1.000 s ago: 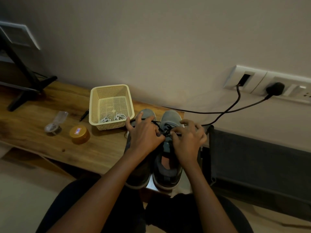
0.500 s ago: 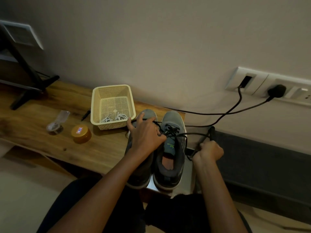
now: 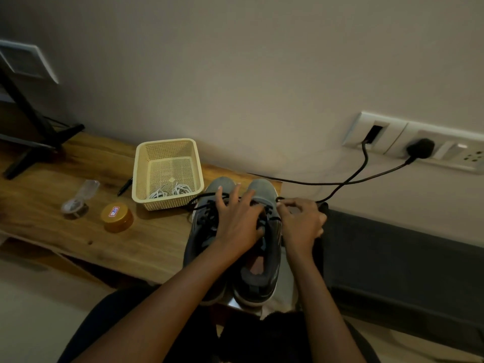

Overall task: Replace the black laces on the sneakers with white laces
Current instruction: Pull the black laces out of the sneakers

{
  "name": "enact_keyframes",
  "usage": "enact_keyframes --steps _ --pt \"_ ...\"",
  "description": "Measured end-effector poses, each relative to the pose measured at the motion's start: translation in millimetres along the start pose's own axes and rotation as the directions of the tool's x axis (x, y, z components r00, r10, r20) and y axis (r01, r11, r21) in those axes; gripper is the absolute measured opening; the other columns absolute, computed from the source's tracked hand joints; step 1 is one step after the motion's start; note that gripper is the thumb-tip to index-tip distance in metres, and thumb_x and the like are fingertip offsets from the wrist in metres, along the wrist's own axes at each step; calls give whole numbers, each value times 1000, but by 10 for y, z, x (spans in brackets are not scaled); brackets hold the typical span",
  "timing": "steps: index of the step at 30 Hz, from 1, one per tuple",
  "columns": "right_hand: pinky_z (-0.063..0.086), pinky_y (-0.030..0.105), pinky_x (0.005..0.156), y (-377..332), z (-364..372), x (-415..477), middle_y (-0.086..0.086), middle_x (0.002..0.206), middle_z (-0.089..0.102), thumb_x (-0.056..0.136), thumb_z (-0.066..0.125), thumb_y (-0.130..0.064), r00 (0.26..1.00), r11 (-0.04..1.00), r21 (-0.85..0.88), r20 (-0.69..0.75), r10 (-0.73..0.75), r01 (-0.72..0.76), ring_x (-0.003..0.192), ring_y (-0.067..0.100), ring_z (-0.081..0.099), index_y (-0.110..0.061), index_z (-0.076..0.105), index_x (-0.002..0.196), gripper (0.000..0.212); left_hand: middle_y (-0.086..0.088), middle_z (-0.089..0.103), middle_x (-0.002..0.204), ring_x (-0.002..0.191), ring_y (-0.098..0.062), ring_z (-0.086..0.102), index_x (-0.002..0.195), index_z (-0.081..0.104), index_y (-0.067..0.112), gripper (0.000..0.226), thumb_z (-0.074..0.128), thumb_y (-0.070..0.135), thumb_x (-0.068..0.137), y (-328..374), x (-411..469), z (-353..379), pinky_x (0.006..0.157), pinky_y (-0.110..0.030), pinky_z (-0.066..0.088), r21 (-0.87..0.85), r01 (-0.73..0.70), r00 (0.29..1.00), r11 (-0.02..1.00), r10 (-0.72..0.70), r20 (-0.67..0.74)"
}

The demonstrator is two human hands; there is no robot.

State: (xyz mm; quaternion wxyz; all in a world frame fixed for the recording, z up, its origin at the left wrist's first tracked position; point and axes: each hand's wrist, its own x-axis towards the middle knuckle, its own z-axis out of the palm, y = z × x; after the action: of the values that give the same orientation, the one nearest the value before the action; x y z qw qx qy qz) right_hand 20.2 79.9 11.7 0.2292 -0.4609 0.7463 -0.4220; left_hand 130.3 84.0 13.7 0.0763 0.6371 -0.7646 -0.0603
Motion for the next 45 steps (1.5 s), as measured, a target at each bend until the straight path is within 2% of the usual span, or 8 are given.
enact_keyframes --steps 6,12,16,21,27,34,41,45 --pt "48 51 86 81 -11 240 -11 74 63 87 61 -12 986 965 218 48 -161 147 79 18 60 -31 66 83 20 -3 21 155 145 -31 -1 120 57 24 33 60 34 89 103 160 -8 110 -59 -9 39 51 998 998 -52 28" --pt "38 55 99 271 73 211 -10 116 64 88 54 -13 920 983 61 346 -183 172 112 30 53 -39 39 138 58 0 27 153 145 -28 2 115 61 25 27 60 34 89 92 184 6 111 -58 -8 22 72 997 997 -73 20" --pt "31 48 102 203 -41 220 -7 106 61 81 63 -43 905 962 -206 418 -79 179 116 23 43 -36 62 86 8 2 28 153 145 -26 3 102 65 28 17 59 37 89 64 191 22 111 -57 -8 -46 81 997 996 -80 23" --pt "27 39 94 104 -144 144 -4 86 51 77 63 -57 910 897 -407 415 13 173 112 24 35 -26 53 55 39 4 31 151 144 -24 6 95 65 30 10 60 35 88 28 202 62 110 -56 -12 -94 78 997 992 -78 5" --pt "27 39 96 88 -102 83 1 97 62 80 64 -43 956 905 -394 291 -43 160 115 26 36 -18 65 71 26 8 41 138 137 -18 19 97 66 28 12 57 33 90 19 201 97 109 -51 -13 -159 91 990 983 -107 -95" --pt "27 38 97 67 -99 41 3 92 58 80 65 -34 972 901 -410 229 -51 144 114 26 37 -12 67 79 22 6 51 121 128 -19 32 97 57 23 8 54 29 93 -169 299 24 111 -48 2 -262 308 903 915 -367 -223" --pt "29 36 93 110 -55 42 3 95 62 80 65 -32 972 938 -316 223 -70 140 111 25 36 -18 56 67 21 6 33 143 140 -22 11 102 56 28 21 60 23 82 -57 228 48 111 -51 -5 -179 -56 987 982 28 -156" --pt "27 35 94 132 -43 45 -1 95 62 79 66 -32 974 949 -284 214 -77 138 113 23 35 -17 61 69 19 2 18 155 145 -28 -4 104 64 32 18 62 37 87 -18 207 106 109 -56 -12 -16 -52 997 999 51 -57"
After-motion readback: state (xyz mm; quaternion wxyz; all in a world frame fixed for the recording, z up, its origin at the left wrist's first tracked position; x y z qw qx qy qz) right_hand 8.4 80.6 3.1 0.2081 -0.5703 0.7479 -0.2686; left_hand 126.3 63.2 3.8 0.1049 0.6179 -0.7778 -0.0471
